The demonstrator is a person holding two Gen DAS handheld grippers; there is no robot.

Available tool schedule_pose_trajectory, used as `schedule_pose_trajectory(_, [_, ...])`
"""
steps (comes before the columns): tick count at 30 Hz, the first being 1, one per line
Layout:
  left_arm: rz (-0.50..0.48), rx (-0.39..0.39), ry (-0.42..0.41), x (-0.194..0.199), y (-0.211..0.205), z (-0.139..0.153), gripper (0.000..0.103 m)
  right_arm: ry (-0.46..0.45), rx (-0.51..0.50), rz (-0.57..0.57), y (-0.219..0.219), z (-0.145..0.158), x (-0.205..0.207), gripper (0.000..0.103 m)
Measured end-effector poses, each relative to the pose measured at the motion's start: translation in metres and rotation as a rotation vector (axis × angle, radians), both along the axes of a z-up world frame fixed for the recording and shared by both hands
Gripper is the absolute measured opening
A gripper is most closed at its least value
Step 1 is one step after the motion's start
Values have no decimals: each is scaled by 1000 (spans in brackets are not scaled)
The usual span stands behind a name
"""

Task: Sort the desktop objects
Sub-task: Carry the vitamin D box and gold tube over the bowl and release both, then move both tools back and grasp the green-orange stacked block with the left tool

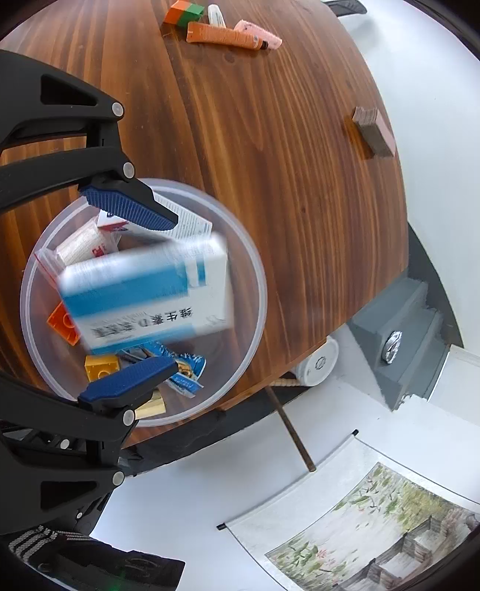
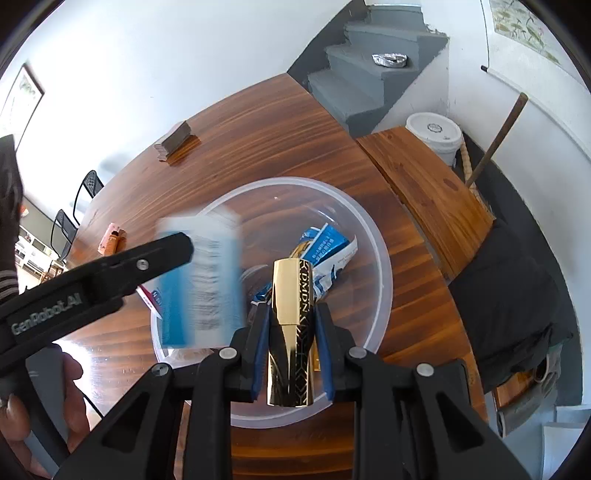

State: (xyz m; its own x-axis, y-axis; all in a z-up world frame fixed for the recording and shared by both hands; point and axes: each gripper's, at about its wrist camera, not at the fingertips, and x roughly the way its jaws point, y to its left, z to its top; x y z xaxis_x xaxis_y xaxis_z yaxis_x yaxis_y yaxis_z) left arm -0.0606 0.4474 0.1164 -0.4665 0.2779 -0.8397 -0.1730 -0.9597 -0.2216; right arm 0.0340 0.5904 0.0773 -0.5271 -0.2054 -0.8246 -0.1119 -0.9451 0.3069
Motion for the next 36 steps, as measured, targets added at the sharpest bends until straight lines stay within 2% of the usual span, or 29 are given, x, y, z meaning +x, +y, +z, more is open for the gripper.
schedule_pose_trajectory(2, [7,1,9,1,-2,1,78,-6,-5,-1,0,-2,-1,27])
schedule_pose_trajectory(14, [96,15,7,4,-41,4,78,20,10,-18,-8,4,3,28])
schedule_pose_trajectory(20, [139,15,1,8,-67,4,78,78,42,-23,-18,19,4,28])
schedule_pose_trajectory(27, [192,-27,0,11,-104,4,78,86,37,20,-48,22,-3,28])
schedule_pose_trajectory(36, [298,-82,-12,14,-181,-4,78,78,30,99,-99,21,-14,28])
